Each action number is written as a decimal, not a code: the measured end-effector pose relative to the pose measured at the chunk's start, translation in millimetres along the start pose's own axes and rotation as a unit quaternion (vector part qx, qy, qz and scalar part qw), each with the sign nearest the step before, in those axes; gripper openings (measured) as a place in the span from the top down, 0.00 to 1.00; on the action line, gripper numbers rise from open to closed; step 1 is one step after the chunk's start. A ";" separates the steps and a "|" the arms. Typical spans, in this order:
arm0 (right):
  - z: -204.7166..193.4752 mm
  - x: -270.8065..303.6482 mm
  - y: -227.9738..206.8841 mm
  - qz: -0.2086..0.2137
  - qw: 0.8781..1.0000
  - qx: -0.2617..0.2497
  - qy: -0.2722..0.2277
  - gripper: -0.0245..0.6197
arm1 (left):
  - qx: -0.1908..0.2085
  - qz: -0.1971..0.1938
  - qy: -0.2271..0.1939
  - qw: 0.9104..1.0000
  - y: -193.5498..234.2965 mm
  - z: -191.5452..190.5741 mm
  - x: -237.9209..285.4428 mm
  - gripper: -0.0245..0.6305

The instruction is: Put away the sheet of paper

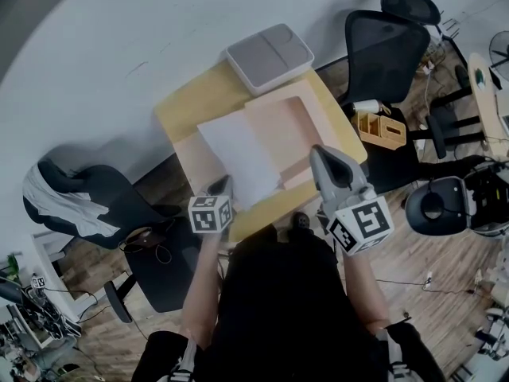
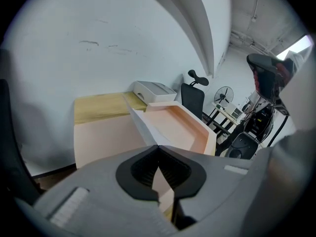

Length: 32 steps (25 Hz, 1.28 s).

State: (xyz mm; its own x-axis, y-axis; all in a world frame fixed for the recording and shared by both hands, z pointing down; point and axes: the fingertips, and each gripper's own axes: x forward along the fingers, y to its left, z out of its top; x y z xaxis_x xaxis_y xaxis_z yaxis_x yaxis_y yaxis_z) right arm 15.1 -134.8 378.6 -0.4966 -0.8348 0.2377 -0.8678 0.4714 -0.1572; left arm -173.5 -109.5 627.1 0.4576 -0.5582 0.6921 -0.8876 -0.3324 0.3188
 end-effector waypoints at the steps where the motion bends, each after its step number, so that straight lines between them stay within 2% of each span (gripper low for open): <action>1: -0.8 0.9 0.9 -0.001 1.000 0.000 0.001 0.96 | 0.002 0.003 0.005 1.000 3.4 -3.3 0.3 0.95; 17: -15.1 3.7 10.5 -0.012 1.000 0.004 0.017 0.96 | 0.009 0.010 0.050 0.999 25.4 -38.8 15.4 0.95; 26: -20.1 3.6 -12.0 -0.004 1.000 0.011 0.026 0.96 | 0.000 0.017 0.053 0.998 16.9 -35.8 38.4 0.95; 32: -14.8 13.5 -27.8 0.008 0.999 0.009 0.034 0.96 | -0.021 0.030 0.056 0.998 16.7 -33.1 52.8 0.95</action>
State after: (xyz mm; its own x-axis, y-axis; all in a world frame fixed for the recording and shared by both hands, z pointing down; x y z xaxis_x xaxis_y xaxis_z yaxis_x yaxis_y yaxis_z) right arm 32.2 -154.9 400.4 -0.5116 -0.8055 0.2990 -0.8592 0.4797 -0.1779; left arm -165.8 -119.3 690.4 0.3963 -0.4866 0.7786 -0.9161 -0.2665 0.2997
